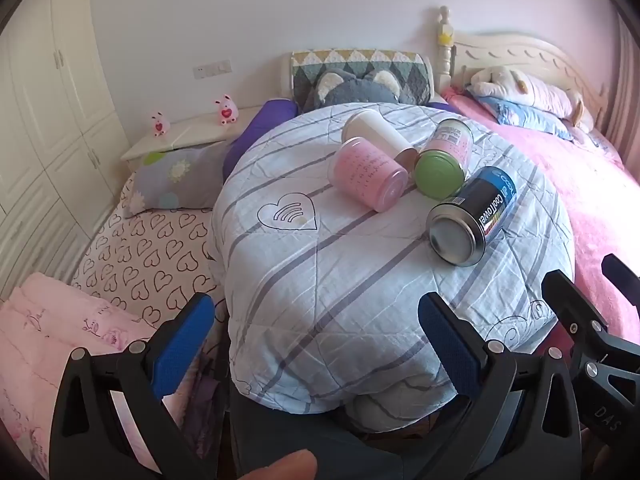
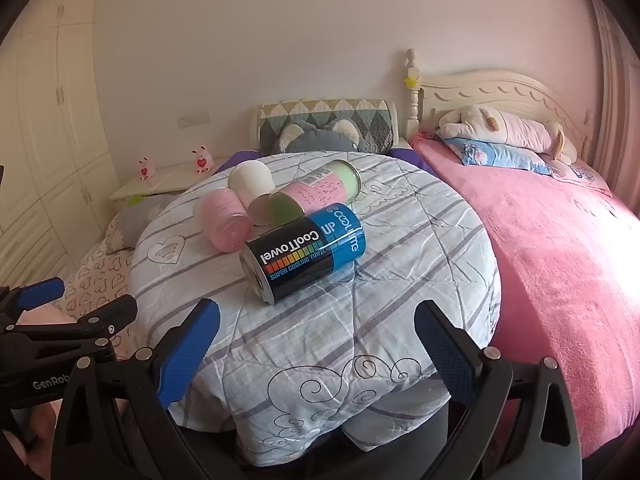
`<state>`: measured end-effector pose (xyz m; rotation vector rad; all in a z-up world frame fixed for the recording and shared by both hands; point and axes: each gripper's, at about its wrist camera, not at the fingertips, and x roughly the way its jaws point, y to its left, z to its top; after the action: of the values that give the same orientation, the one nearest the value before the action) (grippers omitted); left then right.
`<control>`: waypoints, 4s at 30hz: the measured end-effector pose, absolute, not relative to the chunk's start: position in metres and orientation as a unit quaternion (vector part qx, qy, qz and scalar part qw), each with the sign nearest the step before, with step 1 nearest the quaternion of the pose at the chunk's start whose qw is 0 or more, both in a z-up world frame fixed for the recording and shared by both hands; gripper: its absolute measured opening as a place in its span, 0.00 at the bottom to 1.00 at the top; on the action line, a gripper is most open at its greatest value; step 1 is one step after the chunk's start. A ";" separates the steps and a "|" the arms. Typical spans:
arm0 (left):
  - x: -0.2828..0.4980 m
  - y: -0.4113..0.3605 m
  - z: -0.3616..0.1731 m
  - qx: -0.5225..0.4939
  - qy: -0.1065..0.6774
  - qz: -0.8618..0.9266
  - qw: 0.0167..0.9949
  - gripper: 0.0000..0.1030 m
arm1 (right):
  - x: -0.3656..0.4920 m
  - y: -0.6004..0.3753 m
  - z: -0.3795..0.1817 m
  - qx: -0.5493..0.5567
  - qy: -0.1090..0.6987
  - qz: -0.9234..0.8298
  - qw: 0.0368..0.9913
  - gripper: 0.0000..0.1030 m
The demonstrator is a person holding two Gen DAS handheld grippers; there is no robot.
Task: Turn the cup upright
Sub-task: 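Move the right tool toward the pink-and-green can lying on its side, then close the right tool around the middle of the pink-and-green can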
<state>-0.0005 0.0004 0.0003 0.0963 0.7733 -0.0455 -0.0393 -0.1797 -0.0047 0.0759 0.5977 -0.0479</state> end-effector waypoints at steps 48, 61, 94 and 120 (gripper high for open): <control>-0.067 0.009 0.057 0.043 0.269 0.023 0.962 1.00 | -0.081 -0.179 0.036 0.041 0.242 -0.044 0.968 0.96; -0.059 0.010 0.049 0.046 0.281 0.023 0.958 1.00 | -0.074 -0.180 0.031 0.044 0.251 -0.042 0.966 0.96; 0.172 0.001 0.047 0.047 0.364 0.029 0.930 1.00 | 0.197 -0.212 0.011 0.111 0.468 -0.036 0.876 0.96; 0.223 -0.006 0.022 0.041 0.393 0.002 0.918 1.00 | 0.270 -0.200 -0.049 0.125 0.574 -0.055 0.808 0.83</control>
<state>0.2231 -0.0057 0.0219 0.0845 0.8089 0.0050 0.2702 -0.1998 -0.0493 0.2676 1.2274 -0.1175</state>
